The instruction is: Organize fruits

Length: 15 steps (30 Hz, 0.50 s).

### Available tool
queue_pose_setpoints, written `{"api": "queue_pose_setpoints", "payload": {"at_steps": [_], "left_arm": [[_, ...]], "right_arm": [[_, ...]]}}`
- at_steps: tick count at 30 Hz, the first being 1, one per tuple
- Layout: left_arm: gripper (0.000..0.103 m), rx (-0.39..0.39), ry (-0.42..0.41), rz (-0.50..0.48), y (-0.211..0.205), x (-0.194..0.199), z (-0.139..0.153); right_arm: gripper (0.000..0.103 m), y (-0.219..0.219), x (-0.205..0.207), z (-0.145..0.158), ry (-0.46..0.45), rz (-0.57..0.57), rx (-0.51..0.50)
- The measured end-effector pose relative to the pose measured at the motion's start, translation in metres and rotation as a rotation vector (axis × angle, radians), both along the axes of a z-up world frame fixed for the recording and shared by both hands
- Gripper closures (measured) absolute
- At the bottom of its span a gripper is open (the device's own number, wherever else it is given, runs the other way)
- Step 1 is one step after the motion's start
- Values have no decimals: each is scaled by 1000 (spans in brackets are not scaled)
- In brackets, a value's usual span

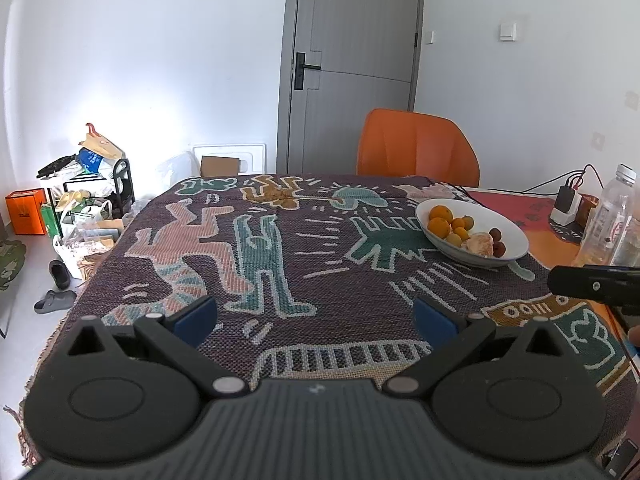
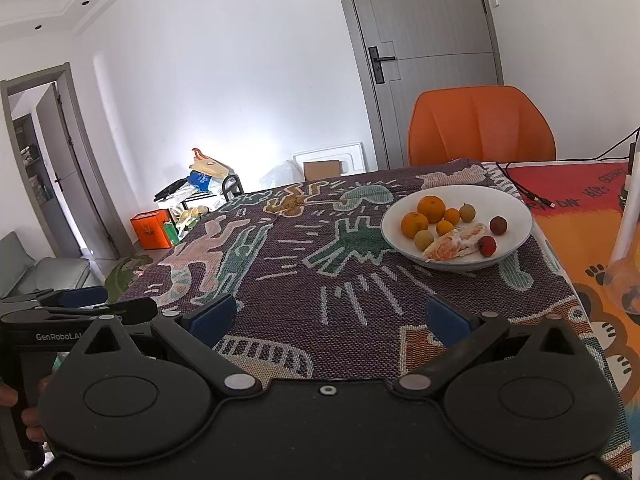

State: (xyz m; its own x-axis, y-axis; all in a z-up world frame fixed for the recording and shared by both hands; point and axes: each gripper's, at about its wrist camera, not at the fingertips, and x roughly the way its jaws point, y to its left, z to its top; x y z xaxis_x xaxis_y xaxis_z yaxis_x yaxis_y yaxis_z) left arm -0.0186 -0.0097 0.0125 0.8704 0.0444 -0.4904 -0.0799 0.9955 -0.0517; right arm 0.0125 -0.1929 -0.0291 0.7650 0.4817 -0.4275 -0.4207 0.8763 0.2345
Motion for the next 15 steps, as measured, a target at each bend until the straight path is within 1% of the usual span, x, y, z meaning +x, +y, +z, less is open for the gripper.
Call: {"api": "queue_pose_setpoints", "payload": {"at_steps": [15], "left_arm": [[0,0,-9,-2,-3,-2,3]], "right_arm": [[0,0,-1,1,-1,3,-1]]}}
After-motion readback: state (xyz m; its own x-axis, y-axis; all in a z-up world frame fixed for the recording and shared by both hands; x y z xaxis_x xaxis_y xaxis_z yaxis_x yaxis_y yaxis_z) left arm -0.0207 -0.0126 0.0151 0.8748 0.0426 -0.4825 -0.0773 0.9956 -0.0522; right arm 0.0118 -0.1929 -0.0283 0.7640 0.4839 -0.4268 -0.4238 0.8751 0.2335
